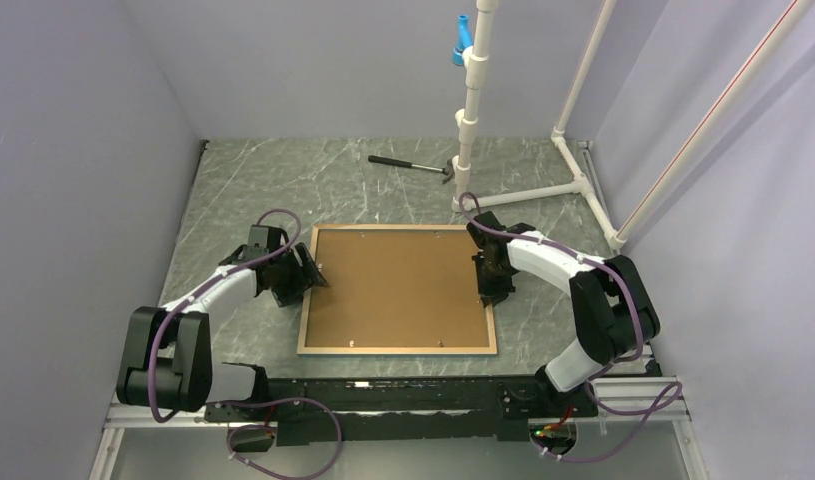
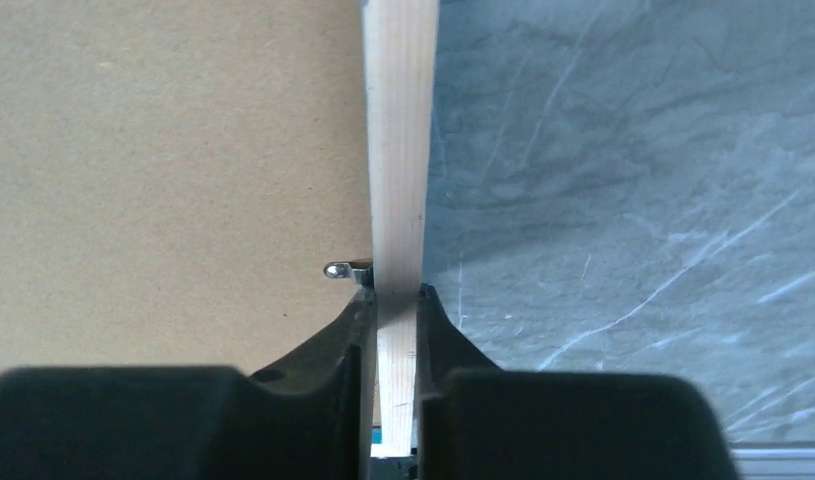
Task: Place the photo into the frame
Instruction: Install the photo frame at the center of the board.
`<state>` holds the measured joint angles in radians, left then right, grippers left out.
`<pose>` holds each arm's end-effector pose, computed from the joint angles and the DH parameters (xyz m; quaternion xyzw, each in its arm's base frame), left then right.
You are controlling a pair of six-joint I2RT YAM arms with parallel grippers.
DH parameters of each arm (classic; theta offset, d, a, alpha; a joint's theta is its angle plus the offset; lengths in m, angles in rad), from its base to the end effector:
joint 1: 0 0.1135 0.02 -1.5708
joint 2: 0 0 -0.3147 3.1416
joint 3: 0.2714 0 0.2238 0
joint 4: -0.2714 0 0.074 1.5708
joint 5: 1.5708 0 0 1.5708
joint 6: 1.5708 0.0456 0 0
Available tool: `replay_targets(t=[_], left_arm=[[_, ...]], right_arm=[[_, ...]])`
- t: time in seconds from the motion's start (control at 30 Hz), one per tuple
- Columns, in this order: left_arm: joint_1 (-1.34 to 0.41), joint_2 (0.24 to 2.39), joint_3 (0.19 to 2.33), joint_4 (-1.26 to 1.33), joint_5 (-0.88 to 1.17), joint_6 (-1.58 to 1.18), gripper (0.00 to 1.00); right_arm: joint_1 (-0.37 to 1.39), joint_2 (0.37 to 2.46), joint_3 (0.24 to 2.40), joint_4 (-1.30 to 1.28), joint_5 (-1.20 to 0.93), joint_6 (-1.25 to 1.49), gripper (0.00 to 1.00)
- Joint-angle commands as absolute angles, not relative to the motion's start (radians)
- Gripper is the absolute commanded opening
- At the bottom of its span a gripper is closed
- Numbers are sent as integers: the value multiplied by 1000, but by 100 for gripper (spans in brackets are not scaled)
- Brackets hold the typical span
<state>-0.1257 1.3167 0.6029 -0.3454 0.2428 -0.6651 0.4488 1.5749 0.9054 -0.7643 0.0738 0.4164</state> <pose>0.1981 -0.0361 0.2192 -0.2263 0.9338 -0.2049 0.1866 0.2212 0.1028 0.2231 -0.0136 0.9969 -0.0047 0.0775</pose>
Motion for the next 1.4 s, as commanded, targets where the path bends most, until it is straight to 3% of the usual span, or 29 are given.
replay_targets(t=[0.0,0.07,0.27,0.33,0.4,0.5,0.63,1.07,1.37], left_arm=[[-131,1345,604,-386,231,-637,75],[-130,1347,605,-388,231,-635,74],[-130,1345,606,-387,232,-628,75],[-130,1338,606,-386,226,-628,79],[-130,1333,611,-387,208,-629,85],[-131,1338,634,-396,177,-618,88],[-139,1364,694,-438,95,-591,86],[-212,1595,888,-446,-61,-549,70],[-251,1699,1004,-517,-156,-537,65]], right_arm=[[456,1604,934,-730,153,428,6],[456,1603,940,-729,175,428,0],[454,1587,945,-713,131,424,0],[451,1567,943,-704,95,421,9],[443,1541,936,-692,51,421,30],[423,1505,926,-671,5,419,50],[402,1493,920,-655,-68,415,64],[381,1531,899,-624,-138,409,67],[379,1540,903,-631,-144,408,67]])
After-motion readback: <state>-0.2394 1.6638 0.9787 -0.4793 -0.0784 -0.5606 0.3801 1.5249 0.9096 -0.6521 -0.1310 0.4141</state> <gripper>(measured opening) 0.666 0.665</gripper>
